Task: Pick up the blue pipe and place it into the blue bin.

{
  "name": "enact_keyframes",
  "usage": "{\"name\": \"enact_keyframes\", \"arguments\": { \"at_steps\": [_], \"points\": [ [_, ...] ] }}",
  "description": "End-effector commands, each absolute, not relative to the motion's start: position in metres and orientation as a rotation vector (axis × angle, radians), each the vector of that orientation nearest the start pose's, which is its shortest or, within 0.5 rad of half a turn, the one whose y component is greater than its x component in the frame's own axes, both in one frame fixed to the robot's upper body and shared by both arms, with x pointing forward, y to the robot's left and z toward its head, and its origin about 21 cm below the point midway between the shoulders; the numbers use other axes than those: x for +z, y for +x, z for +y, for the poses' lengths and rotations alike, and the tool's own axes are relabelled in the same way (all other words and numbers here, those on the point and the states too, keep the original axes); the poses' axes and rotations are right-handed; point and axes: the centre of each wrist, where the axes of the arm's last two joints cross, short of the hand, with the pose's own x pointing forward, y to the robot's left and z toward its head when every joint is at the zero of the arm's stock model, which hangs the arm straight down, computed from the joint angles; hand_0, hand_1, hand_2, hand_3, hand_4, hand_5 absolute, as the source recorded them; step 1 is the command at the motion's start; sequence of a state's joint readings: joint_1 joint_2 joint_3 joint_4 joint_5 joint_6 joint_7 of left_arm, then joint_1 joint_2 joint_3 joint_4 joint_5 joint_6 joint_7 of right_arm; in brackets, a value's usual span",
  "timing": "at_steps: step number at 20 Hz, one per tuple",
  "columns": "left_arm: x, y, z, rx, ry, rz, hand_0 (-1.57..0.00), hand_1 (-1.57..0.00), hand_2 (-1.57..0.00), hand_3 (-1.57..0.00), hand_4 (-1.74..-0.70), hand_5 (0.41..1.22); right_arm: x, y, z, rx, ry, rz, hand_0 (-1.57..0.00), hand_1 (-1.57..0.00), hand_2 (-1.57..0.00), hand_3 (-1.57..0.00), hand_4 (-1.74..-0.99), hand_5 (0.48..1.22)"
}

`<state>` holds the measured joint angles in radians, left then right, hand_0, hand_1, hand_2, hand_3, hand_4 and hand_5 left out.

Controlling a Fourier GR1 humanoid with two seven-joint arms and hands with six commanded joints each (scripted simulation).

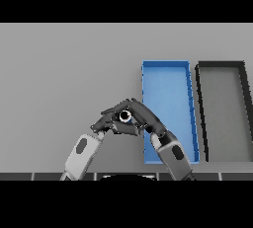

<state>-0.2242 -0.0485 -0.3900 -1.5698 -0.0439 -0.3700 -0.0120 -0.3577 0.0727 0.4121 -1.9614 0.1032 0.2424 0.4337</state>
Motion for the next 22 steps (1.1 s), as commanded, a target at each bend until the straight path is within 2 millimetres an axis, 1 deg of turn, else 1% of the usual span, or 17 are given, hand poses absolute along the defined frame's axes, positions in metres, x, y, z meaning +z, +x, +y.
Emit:
{"name": "enact_keyframes", "arguments": {
  "at_steps": [1,3,5,6,7,8,9,10,11,12,14,16,17,19,20,21,22],
  "points": [
    [0.052,0.269,0.097,-0.746,-0.623,-1.694,-1.57,-1.57,-1.57,-1.43,-1.73,1.221,0.170,0.235,-0.089,0.764,0.397,-1.830,-1.51,-1.51,-1.51,-1.46,-1.710,1.125],
    [0.054,0.266,0.101,-0.753,-0.597,-1.690,-1.57,-1.57,-1.57,-1.43,-1.73,1.221,0.169,0.236,-0.087,0.735,0.404,-1.830,-1.53,-1.53,-1.53,-1.50,-1.721,1.160],
    [0.054,0.267,0.100,-0.752,-0.588,-1.720,-1.57,-1.57,-1.57,-1.42,-1.73,1.221,0.172,0.235,-0.087,0.717,0.382,-1.832,-1.55,-1.55,-1.55,-1.53,-1.728,1.182],
    [0.055,0.264,0.103,-0.758,-0.558,-1.741,-1.57,-1.57,-1.57,-1.45,-1.72,1.221,0.172,0.238,-0.090,0.712,0.374,-1.844,-1.55,-1.55,-1.55,-1.54,-1.731,1.190],
    [0.056,0.264,0.106,-0.776,-0.524,-1.731,-1.46,-1.34,-1.29,-1.17,-1.60,1.221,0.168,0.236,-0.088,0.704,0.377,-1.860,-1.56,-1.56,-1.56,-1.54,-1.733,1.196],
    [0.054,0.267,0.109,-0.805,-0.534,-1.724,-1.17,-1.07,-1.03,-0.93,-1.47,1.221,0.169,0.236,-0.088,0.703,0.366,-1.855,-1.56,-1.56,-1.56,-1.55,-1.734,1.201],
    [0.053,0.269,0.112,-0.837,-0.563,-1.727,-0.94,-0.86,-0.83,-0.75,-1.37,1.221,0.171,0.233,-0.086,0.708,0.373,-1.850,-1.56,-1.56,-1.56,-1.55,-1.736,1.205],
    [0.054,0.270,0.112,-0.867,-0.572,-1.724,-0.75,-0.69,-0.66,-0.60,-1.28,1.221,0.173,0.232,-0.085,0.704,0.368,-1.841,-1.56,-1.56,-1.56,-1.56,-1.737,1.208],
    [0.054,0.270,0.112,-0.885,-0.573,-1.725,-0.60,-0.55,-0.53,-0.48,-1.21,1.221,0.174,0.230,-0.083,0.701,0.369,-1.836,-1.56,-1.56,-1.56,-1.56,-1.738,1.211],
    [0.052,0.267,0.108,-0.905,-0.556,-1.708,-0.48,-0.44,-0.42,-0.38,-1.14,1.132,0.174,0.232,-0.083,0.700,0.359,-1.808,-1.57,-1.57,-1.57,-1.56,-1.738,1.213],
    [0.055,0.268,0.108,-0.887,-0.530,-1.679,-0.31,-0.28,-0.27,-0.24,-1.05,0.938,0.175,0.229,-0.082,0.702,0.351,-1.828,-1.57,-1.57,-1.57,-1.56,-1.739,1.216],
    [0.053,0.267,0.113,-0.876,-0.512,-1.640,-0.20,-0.18,-0.17,-0.16,-1.00,0.770,0.174,0.228,-0.080,0.702,0.346,-1.842,-1.57,-1.57,-1.57,-1.57,-1.740,1.218],
    [0.052,0.268,0.110,-0.870,-0.507,-1.622,-0.16,-0.14,-0.14,-0.12,-0.98,0.704,0.173,0.226,-0.080,0.693,0.354,-1.848,-1.57,-1.57,-1.57,-1.57,-1.740,1.218],
    [0.049,0.266,0.112,-0.854,-0.507,-1.581,-0.10,-0.09,-0.09,-0.08,-0.97,0.603,0.175,0.229,-0.084,0.688,0.348,-1.848,-1.57,-1.57,-1.57,-1.57,-1.740,1.219],
    [0.049,0.267,0.109,-0.862,-0.490,-1.588,-0.08,-0.07,-0.07,-0.06,-0.97,0.567,0.175,0.233,-0.083,0.672,0.352,-1.836,-1.57,-1.57,-1.57,-1.57,-1.741,1.220],
    [0.049,0.266,0.110,-0.868,-0.474,-1.591,-0.06,-0.06,-0.06,-0.05,-0.96,0.538,0.174,0.229,-0.082,0.671,0.382,-1.844,-1.57,-1.57,-1.57,-1.57,-1.741,1.220],
    [0.044,0.267,0.112,-0.867,-0.457,-1.584,-0.05,-0.05,-0.04,-0.04,-0.95,0.513,0.173,0.230,-0.085,0.659,0.387,-1.856,-1.57,-1.57,-1.57,-1.57,-1.741,1.220]
  ]
}}
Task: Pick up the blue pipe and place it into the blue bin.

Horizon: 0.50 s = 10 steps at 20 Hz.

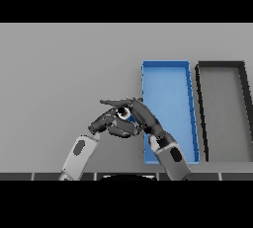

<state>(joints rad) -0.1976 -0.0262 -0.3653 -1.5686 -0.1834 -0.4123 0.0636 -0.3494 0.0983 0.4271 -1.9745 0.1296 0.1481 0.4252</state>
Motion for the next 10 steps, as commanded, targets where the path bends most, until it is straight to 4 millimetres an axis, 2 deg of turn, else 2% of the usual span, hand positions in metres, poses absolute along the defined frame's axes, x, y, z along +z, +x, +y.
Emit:
{"name": "enact_keyframes", "arguments": {
  "at_steps": [1,4,7,10],
  "points": [
    [0.043,0.268,0.112,-0.867,-0.452,-1.577,-0.04,-0.04,-0.04,-0.03,-0.94,0.495,0.179,0.230,-0.084,0.632,0.437,-1.865,-1.57,-1.57,-1.57,-1.57,-1.741,1.220],
    [0.045,0.268,0.111,-0.872,-0.455,-1.573,-0.02,-0.02,-0.02,-0.02,-0.92,0.474,0.191,0.233,-0.088,0.550,0.504,-1.852,-1.57,-1.57,-1.57,-1.57,-1.741,1.221],
    [0.044,0.267,0.111,-0.868,-0.454,-1.565,-0.01,-0.01,-0.01,-0.01,-0.91,0.456,0.224,0.233,-0.100,0.496,0.577,-1.897,-1.57,-1.57,-1.57,-1.57,-1.741,1.221],
    [0.045,0.266,0.112,-0.873,-0.464,-1.572,0.00,0.00,0.00,0.00,-0.91,0.441,0.258,0.244,-0.118,0.504,0.612,-1.942,-1.57,-1.57,-1.57,-1.57,-1.741,1.221]
  ]
}}
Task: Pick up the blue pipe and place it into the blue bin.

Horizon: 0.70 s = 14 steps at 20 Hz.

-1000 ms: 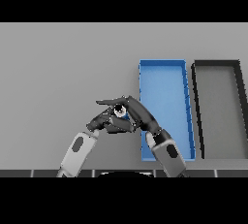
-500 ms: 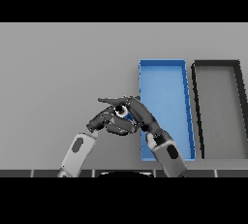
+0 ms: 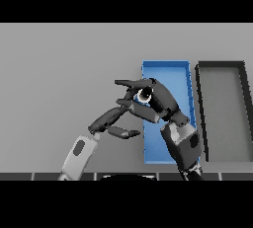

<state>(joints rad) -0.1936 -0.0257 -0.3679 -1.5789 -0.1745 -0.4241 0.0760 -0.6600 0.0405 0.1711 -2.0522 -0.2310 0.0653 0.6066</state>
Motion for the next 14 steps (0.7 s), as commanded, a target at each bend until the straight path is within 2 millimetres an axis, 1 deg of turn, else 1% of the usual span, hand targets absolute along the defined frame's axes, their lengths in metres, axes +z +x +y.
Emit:
{"name": "enact_keyframes", "arguments": {
  "at_steps": [1,3,4,6,7,9,10,12,14],
  "points": [
    [0.047,0.268,0.113,-0.866,-0.464,-1.558,0.00,0.00,0.00,0.00,-0.91,0.437,0.268,0.249,-0.124,0.480,0.608,-1.958,-1.57,-1.57,-1.57,-1.57,-1.741,1.221],
    [0.047,0.268,0.113,-0.867,-0.452,-1.551,0.00,0.00,0.00,0.00,-0.90,0.433,0.295,0.253,-0.138,0.390,0.515,-2.050,-1.57,-1.57,-1.57,-1.57,-1.741,1.221],
    [0.044,0.266,0.115,-0.870,-0.443,-1.535,0.00,0.00,0.00,0.00,-0.90,0.432,0.303,0.256,-0.148,0.350,0.447,-2.073,-1.57,-1.57,-1.57,-1.57,-1.741,1.221],
    [0.046,0.268,0.115,-0.871,-0.426,-1.548,0.00,0.00,0.00,0.00,-0.89,0.428,0.316,0.265,-0.170,0.279,0.338,-2.083,-1.57,-1.57,-1.57,-1.57,-1.741,1.221],
    [0.046,0.269,0.117,-0.876,-0.428,-1.546,0.00,0.00,0.00,0.00,-0.89,0.425,0.315,0.270,-0.182,0.233,0.296,-2.063,-1.57,-1.57,-1.57,-1.57,-1.741,1.221],
    [0.044,0.266,0.115,-0.872,-0.442,-1.550,0.00,0.00,0.00,0.00,-0.89,0.415,0.312,0.275,-0.202,0.164,0.223,-2.034,-1.57,-1.57,-1.57,-1.57,-1.741,1.221],
    [0.047,0.266,0.114,-0.872,-0.439,-1.560,0.00,0.00,0.00,0.00,-0.89,0.412,0.311,0.278,-0.211,0.148,0.187,-2.019,-1.57,-1.57,-1.57,-1.57,-1.741,1.221],
    [0.045,0.268,0.117,-0.882,-0.422,-1.564,0.00,0.00,0.00,0.00,-0.88,0.412,0.296,0.277,-0.239,0.099,0.099,-1.967,-1.57,-1.57,-1.57,-1.57,-1.741,1.221],
    [0.046,0.270,0.116,-0.890,-0.409,-1.558,0.00,0.00,0.00,0.00,-0.87,0.415,0.273,0.274,-0.254,0.033,0.072,-1.893,-1.57,-1.57,-1.57,-1.57,-1.741,1.221]
  ]
}}
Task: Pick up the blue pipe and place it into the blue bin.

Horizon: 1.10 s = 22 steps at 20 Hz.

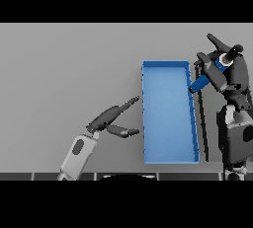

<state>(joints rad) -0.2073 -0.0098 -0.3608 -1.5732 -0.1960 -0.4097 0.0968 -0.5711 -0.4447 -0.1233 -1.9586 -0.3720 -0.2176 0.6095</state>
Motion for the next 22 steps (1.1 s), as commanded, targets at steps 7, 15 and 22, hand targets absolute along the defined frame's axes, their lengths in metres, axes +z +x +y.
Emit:
{"name": "enact_keyframes", "arguments": {
  "at_steps": [7,15,22],
  "points": [
    [0.046,0.262,0.117,-0.868,-0.433,-1.562,0.00,0.00,0.00,0.00,-0.88,0.422,0.194,0.238,-0.274,-0.097,0.017,-1.645,-1.57,-1.57,-1.57,-1.57,-1.741,1.221],
    [0.043,0.261,0.122,-0.880,-0.435,-1.551,0.00,0.00,0.00,0.00,-0.89,0.422,0.127,0.209,-0.260,-0.255,-0.101,-1.321,-1.57,-1.57,-1.57,-1.52,-1.741,1.221],
    [0.045,0.255,0.116,-0.890,-0.434,-1.559,0.00,0.00,0.00,0.00,-0.88,0.422,0.089,0.213,-0.253,-0.265,-0.225,-1.029,-1.17,-1.07,-1.07,-0.63,-1.592,1.221]
  ]
}}
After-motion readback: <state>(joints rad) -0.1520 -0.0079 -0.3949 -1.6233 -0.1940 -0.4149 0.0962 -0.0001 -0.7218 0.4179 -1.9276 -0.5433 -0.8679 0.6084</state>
